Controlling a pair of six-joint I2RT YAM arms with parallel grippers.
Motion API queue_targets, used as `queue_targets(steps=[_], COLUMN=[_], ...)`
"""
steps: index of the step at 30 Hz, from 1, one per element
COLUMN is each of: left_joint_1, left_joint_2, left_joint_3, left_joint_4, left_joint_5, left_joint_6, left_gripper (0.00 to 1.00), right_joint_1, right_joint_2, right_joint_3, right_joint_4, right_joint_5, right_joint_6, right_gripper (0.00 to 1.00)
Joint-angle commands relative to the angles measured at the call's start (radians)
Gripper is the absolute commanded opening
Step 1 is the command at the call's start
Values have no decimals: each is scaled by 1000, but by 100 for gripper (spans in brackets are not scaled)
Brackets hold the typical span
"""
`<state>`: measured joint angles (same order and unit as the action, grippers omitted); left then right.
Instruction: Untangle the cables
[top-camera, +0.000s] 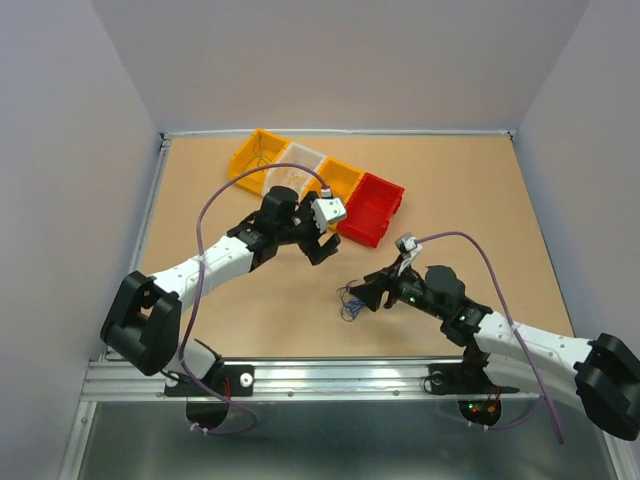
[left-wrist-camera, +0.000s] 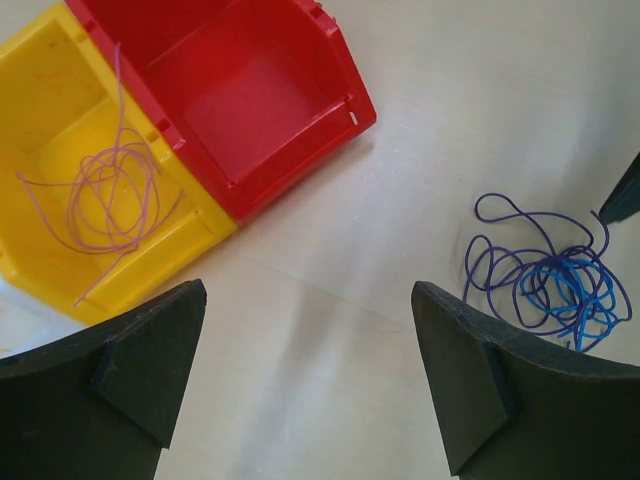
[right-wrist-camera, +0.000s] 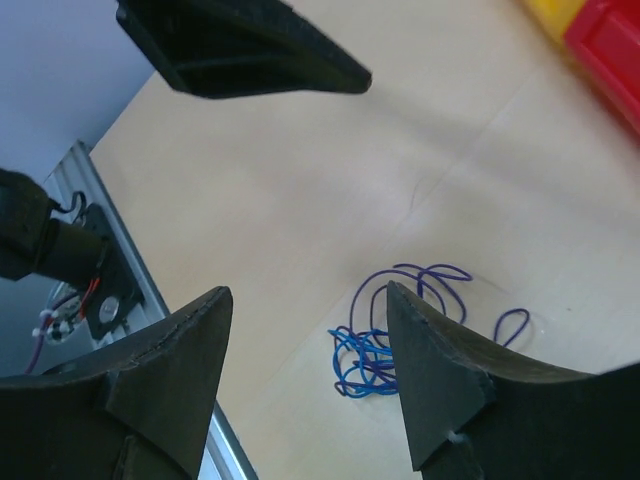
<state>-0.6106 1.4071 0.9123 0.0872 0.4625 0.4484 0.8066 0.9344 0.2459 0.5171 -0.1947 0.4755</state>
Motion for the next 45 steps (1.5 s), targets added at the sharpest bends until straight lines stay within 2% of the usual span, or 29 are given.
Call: queue_targets(steps=[1, 6, 12, 16, 17, 22, 23, 24, 26, 28, 31, 32, 35, 36, 37, 41, 45], left_joint_1=[-12, -15, -18, -29, -40, -77, -81, -83, -86, -84, -86, -86, -87, -86, -87, -77, -19], left_joint_2=[50, 128, 196, 242, 256, 355, 368, 389, 404, 421, 429, 429, 425, 421, 417, 379, 275], left_joint_3=[28, 65, 106, 128, 140, 183, 189, 200, 212, 224, 234, 237, 237, 235, 237, 221, 168], left_joint_4=[19, -35, -86, -135, -142, -190, -193, -196, -204, -219, -233, -236, -245, -250, -251, -218, -120], left_joint_5=[47, 134, 234, 281, 289, 298, 295, 294, 298, 304, 303, 300, 301, 301, 301, 260, 229], left_joint_6=[59, 84, 101, 101, 101, 105, 102, 98, 96, 102, 105, 108, 127, 128, 127, 99, 23], left_gripper=[96, 96, 95, 95, 95, 92, 91, 89, 87, 81, 65, 56, 38, 14, 0, 0, 0], right_joint_1=[5, 5, 6, 8, 6, 8, 6, 8, 6, 8, 6, 8, 8, 8, 8, 6, 6], right_joint_2=[-14, 69, 225, 319, 355, 371, 362, 348, 310, 291, 282, 281, 276, 264, 255, 129, -89], right_joint_3=[-2, 1, 18, 49, 53, 49, 38, 32, 13, 6, 3, 4, -2, -5, -8, -37, -83], right_joint_4=[-87, -112, 0, 21, 24, 70, 75, 74, 75, 74, 69, 69, 67, 66, 57, 9, -72], right_joint_5=[165, 190, 75, 46, 44, 17, 15, 17, 24, 31, 34, 37, 73, 89, 125, 250, 376], right_joint_6=[24, 38, 9, -2, -5, -2, -2, -2, -5, -5, -6, -6, 1, 3, 9, 32, 60], right_gripper=[67, 65, 64, 59, 49, 15, 4, 1, 1, 0, 1, 1, 1, 1, 1, 1, 1])
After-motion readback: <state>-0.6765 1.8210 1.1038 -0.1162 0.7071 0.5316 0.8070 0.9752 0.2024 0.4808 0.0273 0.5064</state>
